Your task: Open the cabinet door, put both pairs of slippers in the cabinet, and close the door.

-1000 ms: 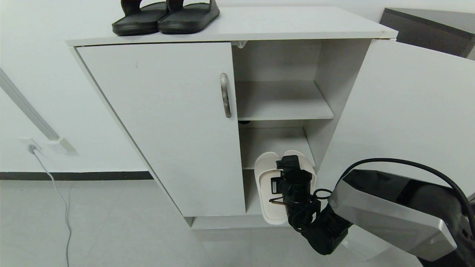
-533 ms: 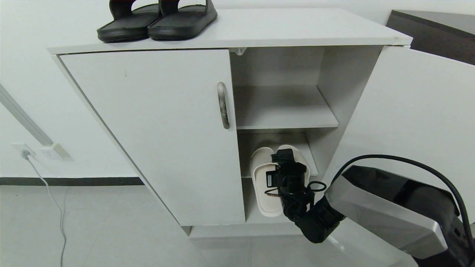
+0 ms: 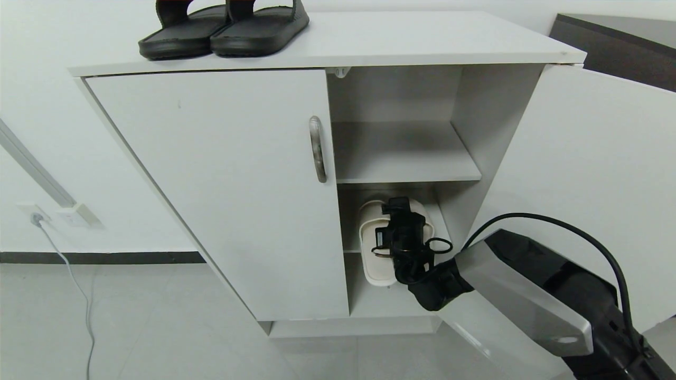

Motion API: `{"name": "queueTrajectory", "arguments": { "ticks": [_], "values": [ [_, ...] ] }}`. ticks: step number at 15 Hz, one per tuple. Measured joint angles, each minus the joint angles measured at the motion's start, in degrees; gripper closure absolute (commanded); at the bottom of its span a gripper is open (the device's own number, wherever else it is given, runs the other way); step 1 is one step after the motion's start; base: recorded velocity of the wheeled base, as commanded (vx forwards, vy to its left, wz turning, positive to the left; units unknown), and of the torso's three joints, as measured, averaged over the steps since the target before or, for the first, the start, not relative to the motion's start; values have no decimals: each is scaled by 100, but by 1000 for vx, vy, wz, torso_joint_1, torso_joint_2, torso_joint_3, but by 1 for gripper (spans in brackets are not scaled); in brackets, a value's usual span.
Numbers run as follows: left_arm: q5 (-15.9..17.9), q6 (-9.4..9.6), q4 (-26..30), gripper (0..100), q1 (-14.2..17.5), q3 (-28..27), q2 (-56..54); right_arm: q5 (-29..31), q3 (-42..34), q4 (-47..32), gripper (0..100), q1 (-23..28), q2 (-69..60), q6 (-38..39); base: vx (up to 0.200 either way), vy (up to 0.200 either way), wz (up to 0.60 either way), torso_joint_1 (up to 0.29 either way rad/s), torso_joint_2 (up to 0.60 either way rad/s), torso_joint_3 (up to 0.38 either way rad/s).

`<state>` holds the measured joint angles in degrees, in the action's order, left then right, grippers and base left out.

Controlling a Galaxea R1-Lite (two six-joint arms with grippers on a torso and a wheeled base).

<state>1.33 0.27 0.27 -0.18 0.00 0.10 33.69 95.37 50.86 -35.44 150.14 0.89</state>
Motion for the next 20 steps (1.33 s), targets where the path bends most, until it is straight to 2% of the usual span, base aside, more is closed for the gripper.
{"name": "queueTrajectory", "arguments": {
  "ticks": [3, 12, 20],
  "values": [
    [0, 0, 0, 100, -6, 0, 0, -59, 568, -266, 100, 156, 188, 6, 0, 0, 0, 0, 0, 0],
    [0, 6, 0, 100, 0, 0, 0, -96, 1552, -830, 100, 372, 510, 9, 0, 0, 0, 0, 0, 0],
    [1, 17, -2, 100, -2, 0, 0, -110, 1915, -1050, 100, 452, 728, 22, 0, 0, 0, 0, 0, 0]
  ]
}}
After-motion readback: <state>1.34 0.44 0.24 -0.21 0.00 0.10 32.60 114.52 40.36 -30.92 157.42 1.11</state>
